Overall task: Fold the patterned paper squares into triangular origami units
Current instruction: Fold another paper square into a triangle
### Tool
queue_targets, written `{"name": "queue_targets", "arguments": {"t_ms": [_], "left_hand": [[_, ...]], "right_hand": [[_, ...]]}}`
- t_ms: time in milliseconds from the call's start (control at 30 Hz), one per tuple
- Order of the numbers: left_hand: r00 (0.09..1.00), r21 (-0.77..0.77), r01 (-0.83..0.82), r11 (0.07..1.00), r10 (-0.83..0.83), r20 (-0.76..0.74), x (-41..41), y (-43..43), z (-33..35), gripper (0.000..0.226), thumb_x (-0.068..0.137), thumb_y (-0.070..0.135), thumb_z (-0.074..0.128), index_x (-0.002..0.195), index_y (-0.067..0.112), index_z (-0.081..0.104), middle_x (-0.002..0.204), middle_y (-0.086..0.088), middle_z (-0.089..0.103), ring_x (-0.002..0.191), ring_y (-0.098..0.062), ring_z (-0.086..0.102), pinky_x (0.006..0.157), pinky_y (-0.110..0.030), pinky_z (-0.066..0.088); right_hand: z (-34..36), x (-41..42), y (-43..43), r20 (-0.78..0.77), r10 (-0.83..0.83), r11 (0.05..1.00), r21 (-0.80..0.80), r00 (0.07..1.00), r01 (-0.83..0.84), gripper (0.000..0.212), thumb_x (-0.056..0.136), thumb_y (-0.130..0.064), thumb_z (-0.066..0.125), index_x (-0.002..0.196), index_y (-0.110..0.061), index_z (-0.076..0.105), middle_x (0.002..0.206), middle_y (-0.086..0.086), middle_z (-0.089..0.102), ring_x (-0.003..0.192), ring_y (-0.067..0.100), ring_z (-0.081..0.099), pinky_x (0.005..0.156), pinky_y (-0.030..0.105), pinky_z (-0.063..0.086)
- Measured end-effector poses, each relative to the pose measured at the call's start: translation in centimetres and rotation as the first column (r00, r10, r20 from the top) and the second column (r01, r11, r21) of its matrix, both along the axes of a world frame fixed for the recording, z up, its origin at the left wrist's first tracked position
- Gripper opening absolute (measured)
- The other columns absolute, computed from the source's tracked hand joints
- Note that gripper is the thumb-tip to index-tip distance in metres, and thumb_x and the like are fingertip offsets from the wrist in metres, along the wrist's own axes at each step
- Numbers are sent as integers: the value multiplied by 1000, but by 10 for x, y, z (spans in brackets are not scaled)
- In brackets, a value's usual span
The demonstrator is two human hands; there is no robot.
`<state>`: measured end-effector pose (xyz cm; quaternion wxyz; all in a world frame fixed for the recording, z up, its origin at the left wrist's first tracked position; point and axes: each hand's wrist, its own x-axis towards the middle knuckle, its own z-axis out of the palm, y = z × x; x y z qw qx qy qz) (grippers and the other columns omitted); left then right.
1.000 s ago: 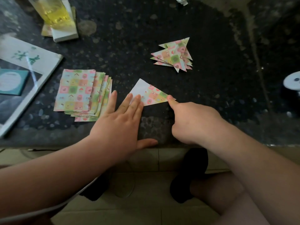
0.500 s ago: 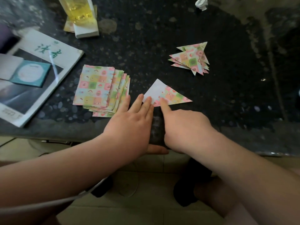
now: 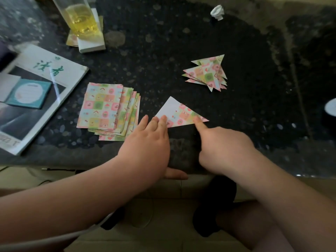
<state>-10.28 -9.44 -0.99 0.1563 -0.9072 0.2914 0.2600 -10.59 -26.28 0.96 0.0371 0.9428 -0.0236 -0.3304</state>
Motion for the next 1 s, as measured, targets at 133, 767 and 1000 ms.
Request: {"name": "queue_targets", "arguments": {"t_ms": [133, 767, 1000], "left_hand": [[1000, -25, -11, 1000, 11, -8, -1, 3, 2, 133, 72, 98, 18, 159, -1, -3, 169, -15, -9, 157, -30, -4, 127, -51, 5], [922, -507, -358, 784, 383, -59, 29, 23, 4, 43, 103, 43, 51, 142, 27, 55, 154, 6, 40, 140, -19, 36, 115, -36, 32], [475, -598, -798, 79, 692, -543, 39, 26, 2, 74, 78, 51, 83, 138, 24, 48, 122, 9, 62, 108, -13, 63, 94, -36, 55]], "right_hand": [[13, 6, -23, -40, -130, 991, 9, 991, 130, 96, 88, -16, 50, 158, -53, -5, 123, -1, 60, 85, 17, 61, 76, 40, 60], [-10, 58, 8, 65, -315, 922, 258, 947, 289, 58, 75, -59, 82, 110, -18, 61, 97, 0, 64, 86, 22, 64, 61, 34, 45], [-1, 52, -4, -152, -455, 633, 638, 878, 438, 22, 86, -35, 82, 84, -13, 79, 76, 5, 75, 63, 16, 68, 58, 34, 51]]}}
